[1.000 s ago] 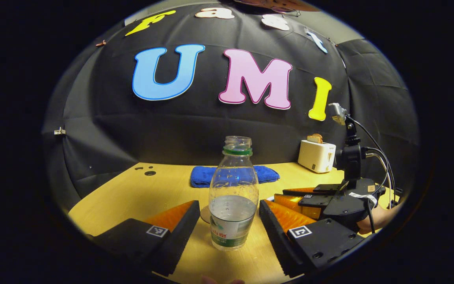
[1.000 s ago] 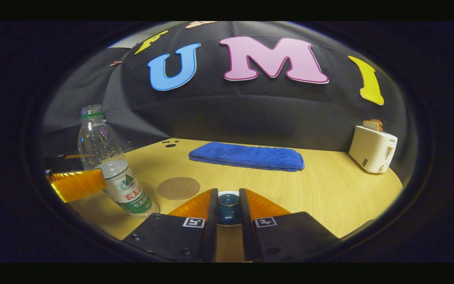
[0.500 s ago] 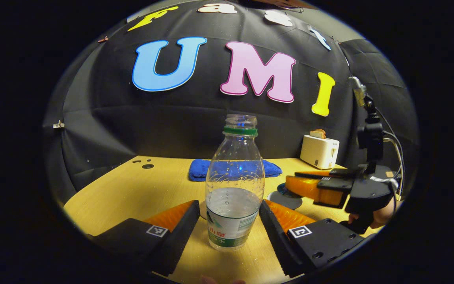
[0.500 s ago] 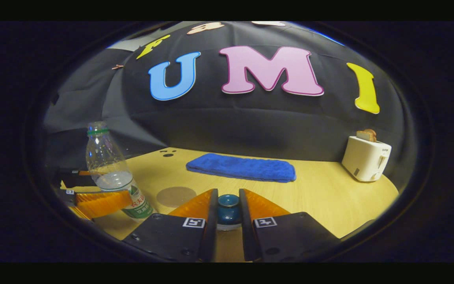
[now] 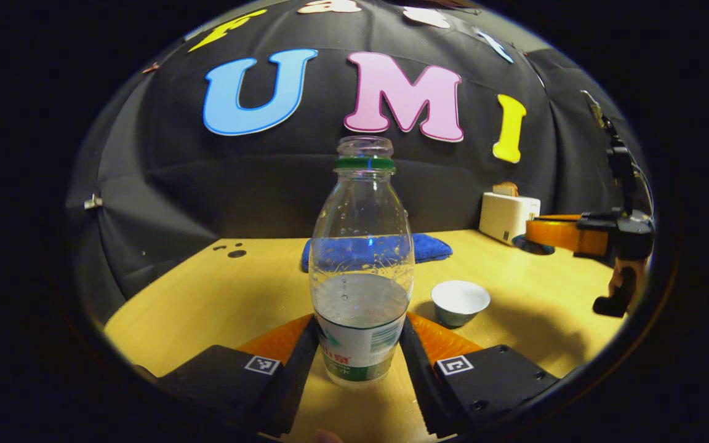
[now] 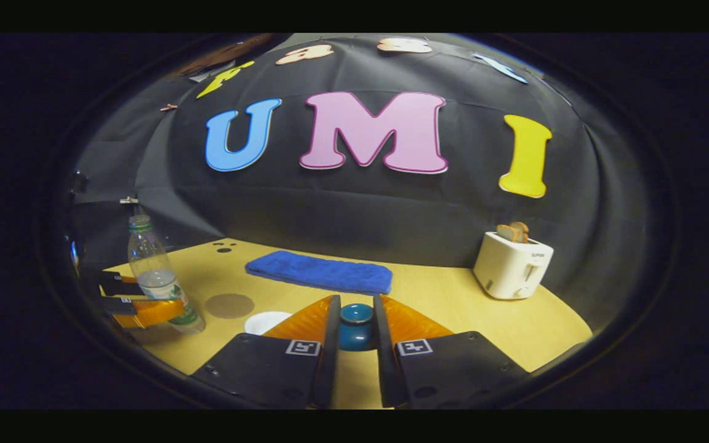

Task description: Open the teacup lid with one hand, grasp the water bottle and pour water into the teacup with the other hand; after pouring, place the water bottle on the coaster and then close the teacup lid.

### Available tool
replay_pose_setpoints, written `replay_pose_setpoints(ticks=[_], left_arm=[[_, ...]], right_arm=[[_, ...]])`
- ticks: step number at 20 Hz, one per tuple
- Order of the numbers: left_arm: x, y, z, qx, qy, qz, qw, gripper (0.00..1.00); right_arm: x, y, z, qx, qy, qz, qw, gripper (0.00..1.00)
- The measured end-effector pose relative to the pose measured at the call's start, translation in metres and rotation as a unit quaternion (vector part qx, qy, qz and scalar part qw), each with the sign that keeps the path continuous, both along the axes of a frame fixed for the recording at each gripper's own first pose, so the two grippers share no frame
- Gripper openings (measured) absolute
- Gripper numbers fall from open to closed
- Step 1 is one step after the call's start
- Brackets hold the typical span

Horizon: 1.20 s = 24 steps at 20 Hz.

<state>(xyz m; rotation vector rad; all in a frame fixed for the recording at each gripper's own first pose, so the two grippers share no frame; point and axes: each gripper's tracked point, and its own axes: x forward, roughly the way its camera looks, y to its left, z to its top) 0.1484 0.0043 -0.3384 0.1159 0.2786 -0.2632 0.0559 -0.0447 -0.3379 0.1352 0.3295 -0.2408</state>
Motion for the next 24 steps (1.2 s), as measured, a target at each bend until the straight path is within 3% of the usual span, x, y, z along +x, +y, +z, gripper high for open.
replay_pose_setpoints(ticks=[1, 3, 4, 9, 10, 12, 13, 17, 18, 20, 21, 24], left_arm=[[0.004, 0.006, 0.001, 0.035, -0.002, 0.004, 0.999, 0.81], [0.013, 0.014, 0.007, 0.119, -0.011, 0.008, 0.993, 0.76], [0.018, 0.018, 0.009, 0.161, -0.016, 0.008, 0.987, 0.75], [0.036, 0.016, 0.014, 0.313, -0.029, -0.013, 0.949, 0.76], [0.038, 0.015, 0.012, 0.335, -0.030, -0.020, 0.941, 0.75], [0.042, 0.008, 0.009, 0.380, -0.035, -0.032, 0.924, 0.76], [0.046, 0.006, 0.008, 0.403, -0.037, -0.036, 0.914, 0.76], [0.058, 0.007, 0.004, 0.494, -0.053, -0.037, 0.867, 0.75], [0.061, 0.008, 0.006, 0.515, -0.059, -0.040, 0.855, 0.75], [0.063, 0.006, 0.011, 0.550, -0.075, -0.049, 0.830, 0.75], [0.065, 0.004, 0.010, 0.564, -0.080, -0.054, 0.820, 0.75], [0.066, 0.003, 0.010, 0.590, -0.084, -0.060, 0.801, 0.75]], right_arm=[[-0.007, -0.007, 0.000, -0.001, 0.002, -0.005, 1.000, 0.30], [-0.019, -0.018, -0.001, -0.005, 0.006, -0.015, 1.000, 0.33], [-0.024, -0.025, -0.002, -0.007, 0.008, -0.019, 1.000, 0.35], [-0.045, -0.050, 0.002, -0.023, 0.007, -0.036, 0.999, 0.25], [-0.049, -0.054, 0.002, -0.026, 0.008, -0.038, 0.999, 0.35], [-0.057, -0.062, 0.001, -0.027, 0.009, -0.042, 0.999, 0.30], [-0.060, -0.065, 0.001, -0.027, 0.010, -0.045, 0.999, 0.35], [-0.073, -0.078, -0.004, -0.028, 0.015, -0.056, 0.998, 0.35], [-0.075, -0.080, -0.007, -0.028, 0.015, -0.058, 0.998, 0.25], [-0.079, -0.083, -0.010, -0.029, 0.018, -0.061, 0.998, 0.25], [-0.080, -0.083, -0.012, -0.030, 0.020, -0.062, 0.997, 0.30], [-0.083, -0.083, -0.014, -0.034, 0.023, -0.060, 0.997, 0.35]])
